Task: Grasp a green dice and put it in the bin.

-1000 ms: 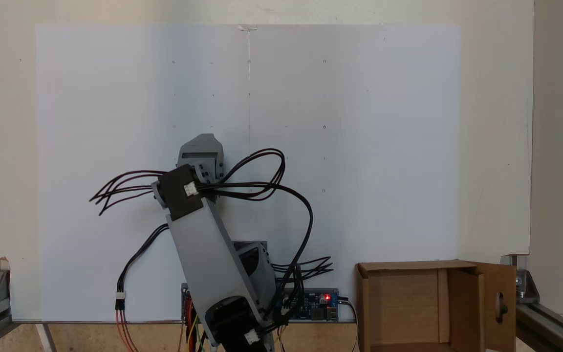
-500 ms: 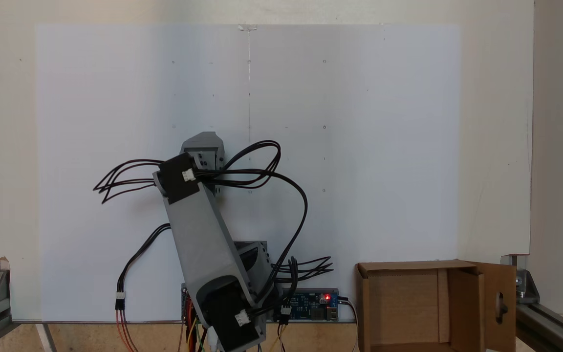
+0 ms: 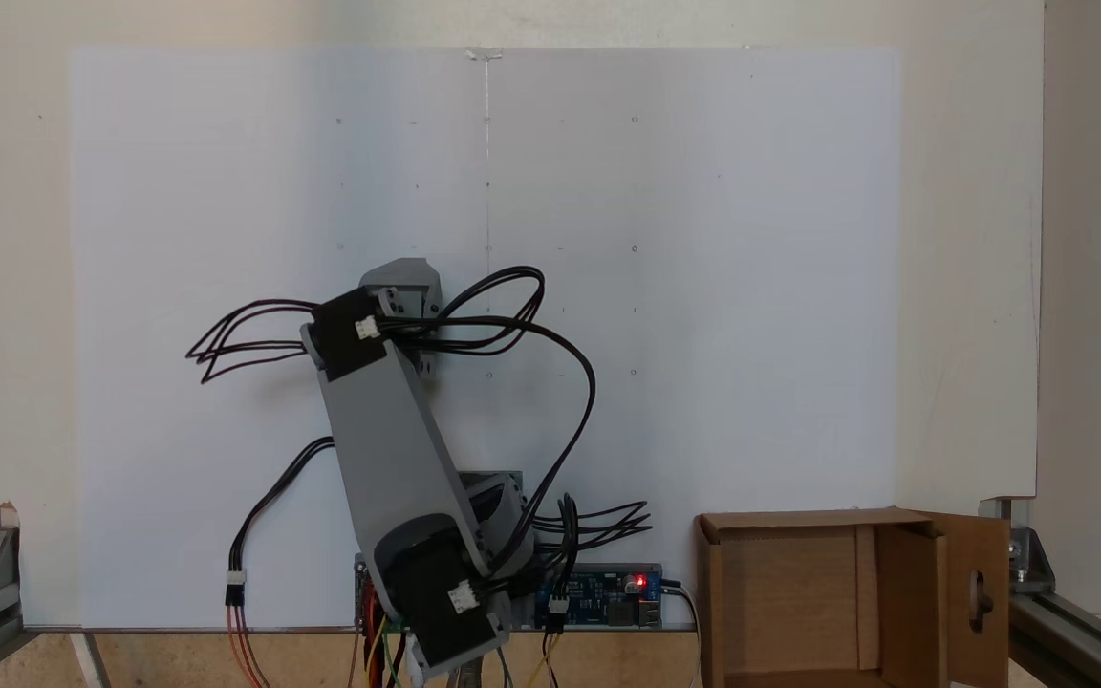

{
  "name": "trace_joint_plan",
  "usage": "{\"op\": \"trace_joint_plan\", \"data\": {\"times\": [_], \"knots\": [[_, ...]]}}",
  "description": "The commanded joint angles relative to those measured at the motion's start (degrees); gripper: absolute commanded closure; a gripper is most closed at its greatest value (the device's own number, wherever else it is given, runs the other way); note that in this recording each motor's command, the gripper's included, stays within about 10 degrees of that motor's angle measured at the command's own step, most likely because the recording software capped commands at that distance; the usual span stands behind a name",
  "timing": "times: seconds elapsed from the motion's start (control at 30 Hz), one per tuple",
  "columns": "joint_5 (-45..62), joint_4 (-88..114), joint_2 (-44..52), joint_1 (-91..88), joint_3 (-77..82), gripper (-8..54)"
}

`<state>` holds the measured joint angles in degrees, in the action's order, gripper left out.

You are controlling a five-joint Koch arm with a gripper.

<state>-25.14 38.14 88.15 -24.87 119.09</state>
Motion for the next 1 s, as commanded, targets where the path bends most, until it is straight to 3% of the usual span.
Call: {"op": "trace_joint_plan", "data": {"times": [0.0, 0.9, 0.97], "knots": [[-3.52, -0.18, -0.09, 0.00, -0.97, 2.4], [-3.25, -4.22, -2.20, 1.58, -0.44, 4.1], [-3.25, -4.22, -2.20, 1.49, -0.44, 7.6]]}}
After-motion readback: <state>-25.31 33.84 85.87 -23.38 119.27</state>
